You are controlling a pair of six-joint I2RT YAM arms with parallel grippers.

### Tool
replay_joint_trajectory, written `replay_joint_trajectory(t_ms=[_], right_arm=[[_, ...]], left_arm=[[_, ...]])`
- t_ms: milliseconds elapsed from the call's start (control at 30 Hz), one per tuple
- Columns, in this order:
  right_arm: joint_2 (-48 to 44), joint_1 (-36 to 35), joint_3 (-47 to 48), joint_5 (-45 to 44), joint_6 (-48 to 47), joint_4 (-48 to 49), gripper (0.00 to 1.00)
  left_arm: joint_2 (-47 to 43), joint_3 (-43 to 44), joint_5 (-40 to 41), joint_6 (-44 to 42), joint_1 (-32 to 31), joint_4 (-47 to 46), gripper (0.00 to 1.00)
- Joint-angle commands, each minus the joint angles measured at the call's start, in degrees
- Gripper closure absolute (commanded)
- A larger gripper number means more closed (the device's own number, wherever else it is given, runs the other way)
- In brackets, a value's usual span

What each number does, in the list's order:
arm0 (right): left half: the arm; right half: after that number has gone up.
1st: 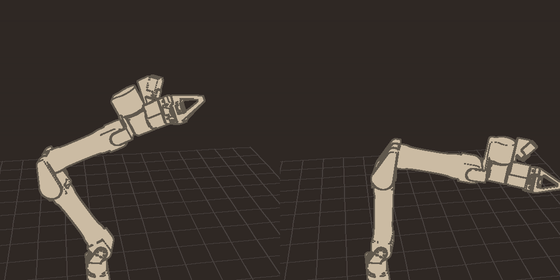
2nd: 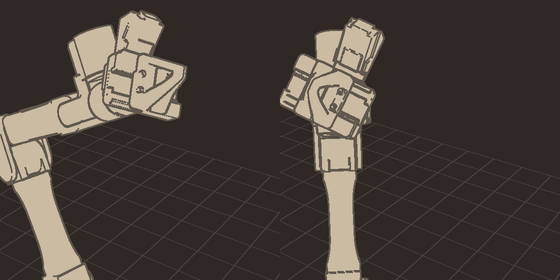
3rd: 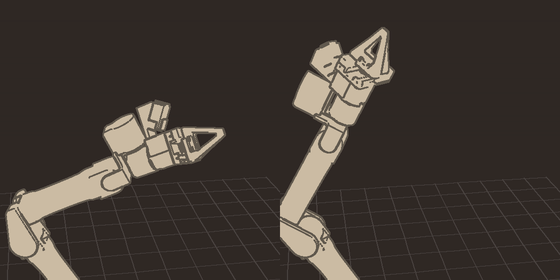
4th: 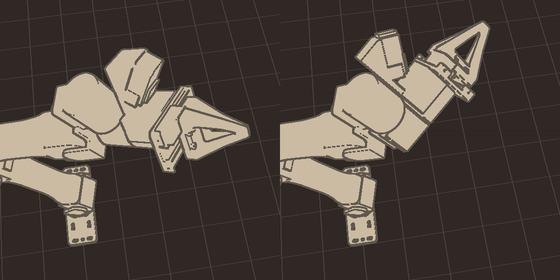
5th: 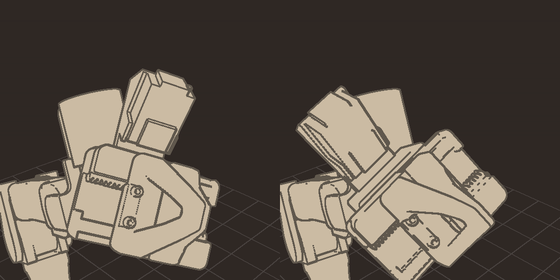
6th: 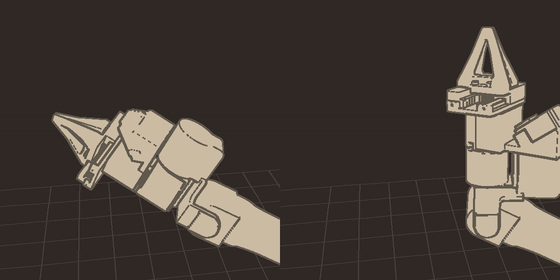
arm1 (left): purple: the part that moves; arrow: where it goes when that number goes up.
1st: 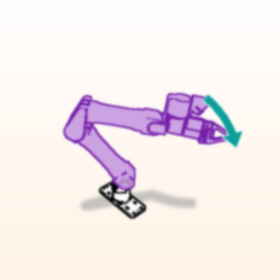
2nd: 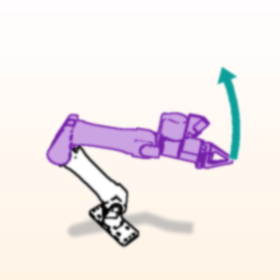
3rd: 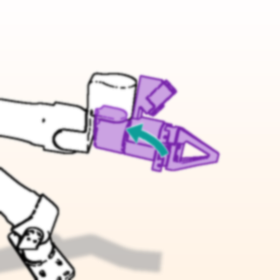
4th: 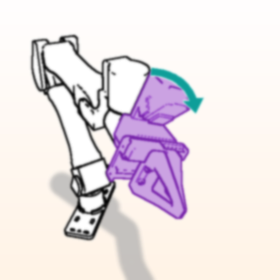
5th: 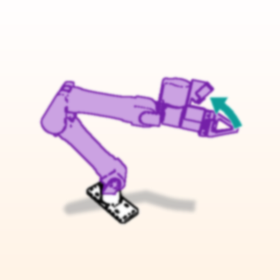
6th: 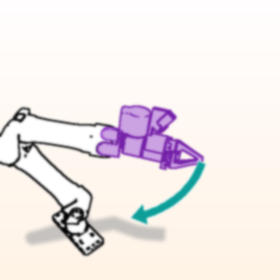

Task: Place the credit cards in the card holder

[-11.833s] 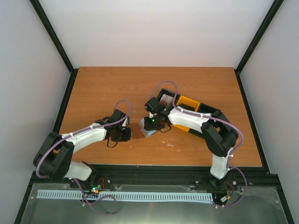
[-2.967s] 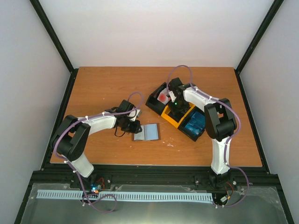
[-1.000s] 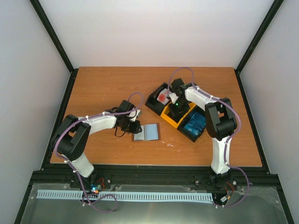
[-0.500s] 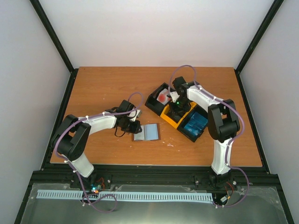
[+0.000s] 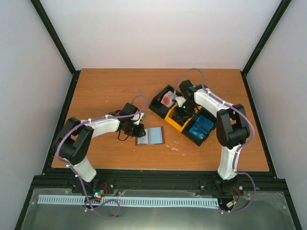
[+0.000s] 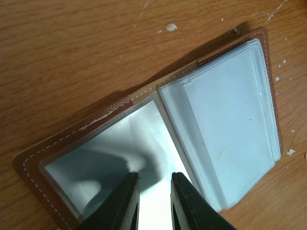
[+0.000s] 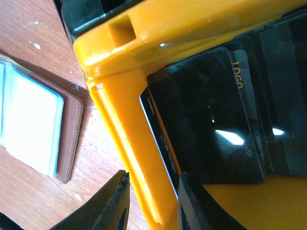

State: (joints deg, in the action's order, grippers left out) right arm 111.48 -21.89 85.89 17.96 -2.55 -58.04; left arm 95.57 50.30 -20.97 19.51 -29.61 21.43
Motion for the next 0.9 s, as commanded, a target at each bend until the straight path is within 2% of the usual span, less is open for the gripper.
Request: replay_joint_trajectory(t_ms=[0, 167, 367, 533, 767, 867], right_arm=[[-1.1, 0.1, -0.9, 1.8, -0.1, -1.3, 0.71], [-0.9, 0.1, -1.3, 0.8, -1.1, -0.9, 0.63], [0.5, -0.6, -1.1, -0.2, -2.5, 0.8, 0.64], [1.4, -1.4, -0.7, -1.9, -3.4, 3.0, 0.72], [0.8, -1.5, 1.1, -5.4, -3.4, 4.2, 0.97], [-0.4, -1.4, 2.0, -8.7, -1.9, 4.0, 0.97]], left_arm=[[1.1, 1.7, 0.3, -1.0, 0.4, -0.7, 0.8], [1.0, 1.5, 0.4, -1.1, 0.4, -0.6, 0.8], [1.1, 1.6, 0.3, -1.4, 0.4, -0.8, 0.8], [0.9, 1.6, 0.3, -1.4, 0.4, -0.8, 0.8], [0.3, 1.7, 0.2, -1.4, 0.4, -0.8, 0.8], [-0.1, 1.9, -0.3, -1.3, 0.4, -0.7, 0.79]])
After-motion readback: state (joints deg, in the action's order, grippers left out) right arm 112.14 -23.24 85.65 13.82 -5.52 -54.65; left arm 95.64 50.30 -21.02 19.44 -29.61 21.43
